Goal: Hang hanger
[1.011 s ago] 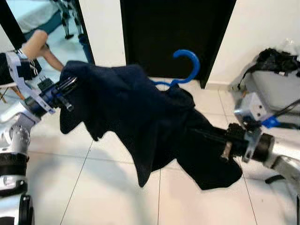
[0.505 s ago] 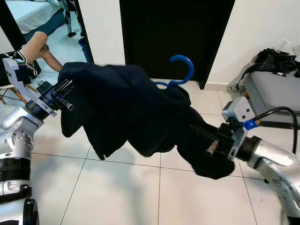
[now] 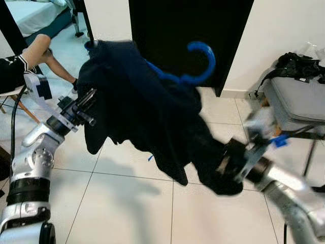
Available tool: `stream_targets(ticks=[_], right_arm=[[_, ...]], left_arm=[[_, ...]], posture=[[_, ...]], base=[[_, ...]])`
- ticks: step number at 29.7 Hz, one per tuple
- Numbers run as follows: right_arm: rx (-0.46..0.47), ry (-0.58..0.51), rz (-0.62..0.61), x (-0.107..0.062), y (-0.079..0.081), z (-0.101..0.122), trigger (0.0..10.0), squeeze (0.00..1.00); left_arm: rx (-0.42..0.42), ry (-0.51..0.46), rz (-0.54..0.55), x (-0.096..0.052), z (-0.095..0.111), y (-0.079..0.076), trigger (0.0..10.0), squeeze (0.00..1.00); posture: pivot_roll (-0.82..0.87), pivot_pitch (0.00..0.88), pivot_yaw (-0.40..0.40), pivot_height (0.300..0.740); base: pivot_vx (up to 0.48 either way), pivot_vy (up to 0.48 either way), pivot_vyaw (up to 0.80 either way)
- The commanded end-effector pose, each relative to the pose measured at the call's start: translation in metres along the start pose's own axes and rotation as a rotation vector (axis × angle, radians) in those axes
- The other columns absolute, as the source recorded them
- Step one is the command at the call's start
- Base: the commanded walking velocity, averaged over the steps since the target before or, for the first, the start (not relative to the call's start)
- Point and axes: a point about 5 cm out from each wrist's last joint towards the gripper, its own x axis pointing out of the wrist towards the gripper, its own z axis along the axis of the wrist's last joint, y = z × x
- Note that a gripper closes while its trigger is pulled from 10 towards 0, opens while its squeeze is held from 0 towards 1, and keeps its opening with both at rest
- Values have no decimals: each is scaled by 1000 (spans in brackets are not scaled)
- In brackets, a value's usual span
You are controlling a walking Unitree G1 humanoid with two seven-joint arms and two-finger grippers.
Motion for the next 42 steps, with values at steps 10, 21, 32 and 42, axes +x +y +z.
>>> stream_targets(ticks=[10, 21, 32, 42], right_arm=[[2, -20, 92, 15, 20, -3, 10000, 1000], [-10, 32, 104, 17, 27, -17, 10000, 1000], [14, 33, -42, 25, 11, -26, 10000, 0], [101, -6, -213, 25, -3, -36, 10000, 0]], left_arm=[[-22, -144, 67, 20, 15, -1, 0, 0], [-19, -272, -40, 39, 51, -14, 0, 0], [42, -249, -197, 41, 68, -24, 0, 0], [62, -201, -67, 47, 55, -16, 2706, 0]], posture=[[-45, 130, 45, 740], [-38, 127, 45, 740], [-35, 128, 41, 740], [-40, 132, 42, 740]], base=[[0, 0, 0], [0, 0, 0], [0, 0, 0], [0, 0, 236]])
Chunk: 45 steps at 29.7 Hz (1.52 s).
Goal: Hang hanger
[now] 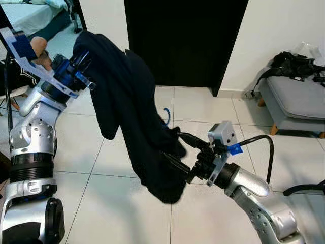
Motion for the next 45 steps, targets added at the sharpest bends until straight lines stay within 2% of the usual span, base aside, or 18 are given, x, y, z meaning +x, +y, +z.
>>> stream_targets(ticks=[1, 2, 3, 7, 9, 11, 12, 13, 14, 20, 23, 34, 38, 45], right_arm=[[27, -19, -56, -1, -6, -2, 10000, 0], [27, -19, -56, -1, -6, -2, 10000, 0], [40, -30, -88, -3, -9, -3, 10000, 0], [57, -19, -140, -8, -15, -10, 10000, 0], [60, -14, -151, -10, -16, -13, 10000, 0], [64, -2, -173, -15, -19, -18, 10000, 0], [64, -2, -173, -15, -19, -18, 10000, 0], [66, 6, -184, -17, -21, -21, 10000, 0], [67, 25, -215, -23, -25, -27, 10000, 0], [67, 35, -236, -26, -27, -31, 10000, 0], [59, 53, -241, -30, -27, -36, 10000, 0], [53, 47, -228, -28, -27, -37, 10000, 0], [46, 77, -262, -27, -29, -42, 10000, 0], [49, 70, -263, -26, -29, -42, 10000, 0]], left_arm=[[28, 33, 39, -2, -8, 1, 7255, 0], [28, 33, 39, -2, -8, 1, 7255, 0], [17, 58, 52, -4, -17, -2, 10000, 0], [-35, 108, 91, -10, -42, -13, 10000, 0], [-48, 119, 98, -11, -48, -16, 10000, 0], [-80, 164, 144, -18, -68, -24, 10000, 0], [-80, 164, 144, -18, -68, -24, 10000, 0], [-82, 196, 168, -23, -78, -29, 10000, 0], [-102, 272, 218, -33, -102, -42, 10000, 0], [-100, 335, 258, -43, -118, -51, 10000, 0], [-81, 390, 322, -53, -130, -53, 10000, 0], [-12, 406, 387, -53, -125, -42, 10000, 0], [15, 372, 384, -49, -116, -37, 10000, 0], [19, 341, 374, -41, -111, -40, 10000, 0]], posture=[[-39, 133, 41, 740], [-39, 133, 41, 740], [-38, 134, 41, 740], [-32, 134, 39, 740], [-32, 134, 39, 740], [-27, 134, 40, 740], [-27, 134, 40, 740], [-27, 134, 40, 740], [-21, 131, 40, 740], [-19, 130, 40, 740], [-16, 127, 39, 740], [-13, 127, 43, 740], [-13, 126, 44, 740], [-13, 125, 46, 740]], base=[[0, 0, 794], [0, 0, 794], [0, 0, 788], [0, 0, 794], [0, 0, 794], [0, 0, 794], [0, 0, 794], [0, 0, 794], [0, 0, 788], [0, 0, 790], [0, 0, 792], [0, 0, 761], [141, 0, 0], [333, 0, 0]])
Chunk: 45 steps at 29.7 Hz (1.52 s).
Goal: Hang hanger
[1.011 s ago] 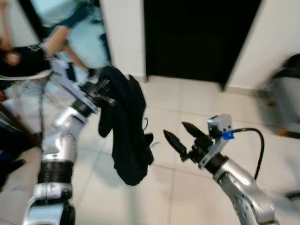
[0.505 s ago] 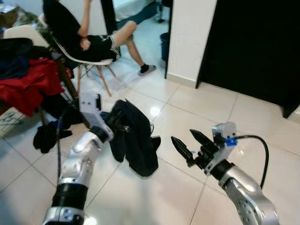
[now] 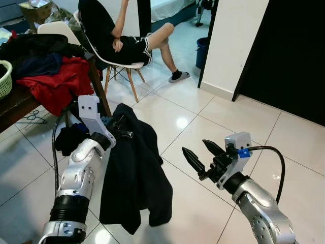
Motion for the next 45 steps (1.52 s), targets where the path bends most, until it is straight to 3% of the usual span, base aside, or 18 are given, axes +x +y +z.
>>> stream_targets(ticks=[1, 11, 18, 28, 37, 45], right_arm=[[5, 9, -5, -1, 0, -4, 10000, 0], [-18, 9, 18, 2, 4, -4, 10000, 0], [-32, -12, 119, 6, 17, 2, 10000, 0], [-41, -11, 140, 7, 20, 2, 10000, 0], [-35, -21, 112, 10, 19, 2, 10000, 0], [-29, -18, 98, 14, 20, 0, 10000, 0]], left_arm=[[14, -72, -39, 8, 17, -10, 10000, 0], [38, -147, -57, 17, 41, -14, 10000, 0], [79, -223, -43, 21, 69, -7, 10000, 0], [127, -275, -13, 24, 92, 3, 10000, 0], [135, -306, -28, 27, 104, 4, 10000, 0], [130, -326, -72, 29, 110, -3, 10000, 0]], posture=[[-12, 125, 45, 740], [-5, 122, 43, 740], [-2, 120, 40, 740], [3, 120, 37, 740], [6, 120, 37, 740], [11, 121, 34, 740]], base=[[285, 0, 0], [303, 0, 0], [311, 0, 786], [312, 0, 794], [309, 0, 769], [309, 0, 0]])
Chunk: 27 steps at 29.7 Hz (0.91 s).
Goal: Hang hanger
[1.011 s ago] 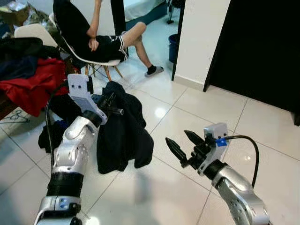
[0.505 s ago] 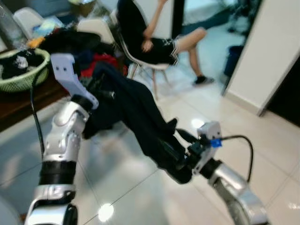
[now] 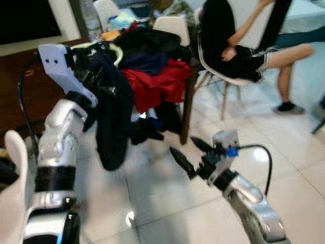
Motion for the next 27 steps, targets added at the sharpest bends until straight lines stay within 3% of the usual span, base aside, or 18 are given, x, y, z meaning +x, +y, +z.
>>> stream_targets(ticks=[1, 6, 12, 18, 27], right_arm=[[2, -2, 3, 0, 3, -2, 10000, 0], [11, 0, 4, 1, 3, -3, 10000, 0], [18, 6, 1, 6, 4, -4, 10000, 0], [18, 8, 8, 7, 7, -5, 10000, 0], [20, 11, 16, 7, 9, -6, 10000, 0]], left_arm=[[8, -52, -21, 3, 14, 0, 10000, 0], [5, -69, -48, 6, 22, 1, 10000, 0], [-7, -57, -114, 11, 22, -11, 10000, 0], [-20, -33, -150, 10, 12, -23, 10000, 0], [-15, -40, -155, 12, 17, -23, 10000, 0]], posture=[[11, 121, 34, 740], [17, 121, 30, 740], [20, 117, 30, 740], [16, 117, 31, 740], [20, 121, 34, 740]], base=[[307, 0, 0], [309, 0, 0], [347, 0, 0], [342, -332, 0], [343, -332, 0]])
